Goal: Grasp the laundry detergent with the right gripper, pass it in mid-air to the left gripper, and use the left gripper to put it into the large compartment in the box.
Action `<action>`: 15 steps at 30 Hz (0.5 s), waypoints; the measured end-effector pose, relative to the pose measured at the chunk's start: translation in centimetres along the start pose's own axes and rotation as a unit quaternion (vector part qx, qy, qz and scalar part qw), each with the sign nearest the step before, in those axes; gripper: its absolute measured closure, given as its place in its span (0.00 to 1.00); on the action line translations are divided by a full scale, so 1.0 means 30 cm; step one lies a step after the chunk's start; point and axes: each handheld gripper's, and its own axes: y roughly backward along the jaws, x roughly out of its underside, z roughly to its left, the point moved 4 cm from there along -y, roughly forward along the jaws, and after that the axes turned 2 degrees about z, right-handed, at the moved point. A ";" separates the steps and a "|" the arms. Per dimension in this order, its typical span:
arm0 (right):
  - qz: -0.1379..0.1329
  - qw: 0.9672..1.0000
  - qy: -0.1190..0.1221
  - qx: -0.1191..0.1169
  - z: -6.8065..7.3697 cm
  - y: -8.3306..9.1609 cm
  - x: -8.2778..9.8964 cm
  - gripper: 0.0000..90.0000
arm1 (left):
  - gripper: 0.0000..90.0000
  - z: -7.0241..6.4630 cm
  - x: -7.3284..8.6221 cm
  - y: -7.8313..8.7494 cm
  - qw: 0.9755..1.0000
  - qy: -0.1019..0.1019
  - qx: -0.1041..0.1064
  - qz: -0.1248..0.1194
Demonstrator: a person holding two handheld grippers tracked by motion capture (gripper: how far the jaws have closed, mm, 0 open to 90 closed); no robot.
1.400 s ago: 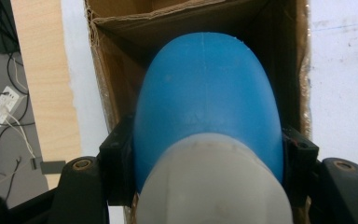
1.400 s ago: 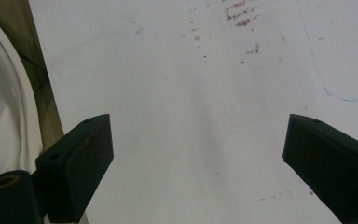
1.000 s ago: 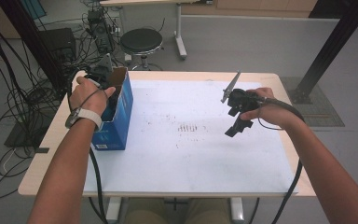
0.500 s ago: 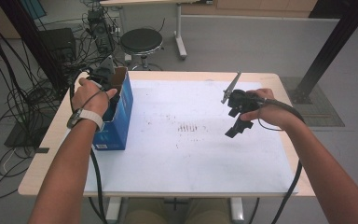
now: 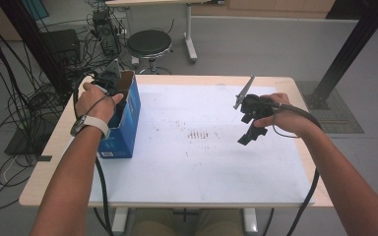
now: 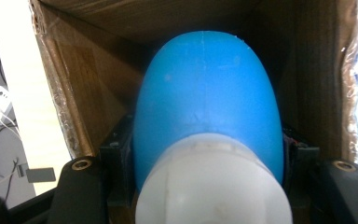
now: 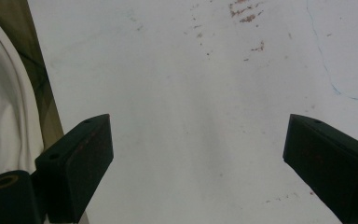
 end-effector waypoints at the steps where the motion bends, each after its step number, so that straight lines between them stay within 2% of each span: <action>1: -0.001 1.000 -0.002 0.001 0.000 0.000 0.000 0.09 | 0.42 0.001 0.000 0.000 1.000 0.001 0.000 -0.001; 15: 0.001 1.000 0.001 0.001 0.001 0.001 -0.010 0.09 | 0.42 -0.001 0.002 0.000 1.000 0.000 0.000 0.000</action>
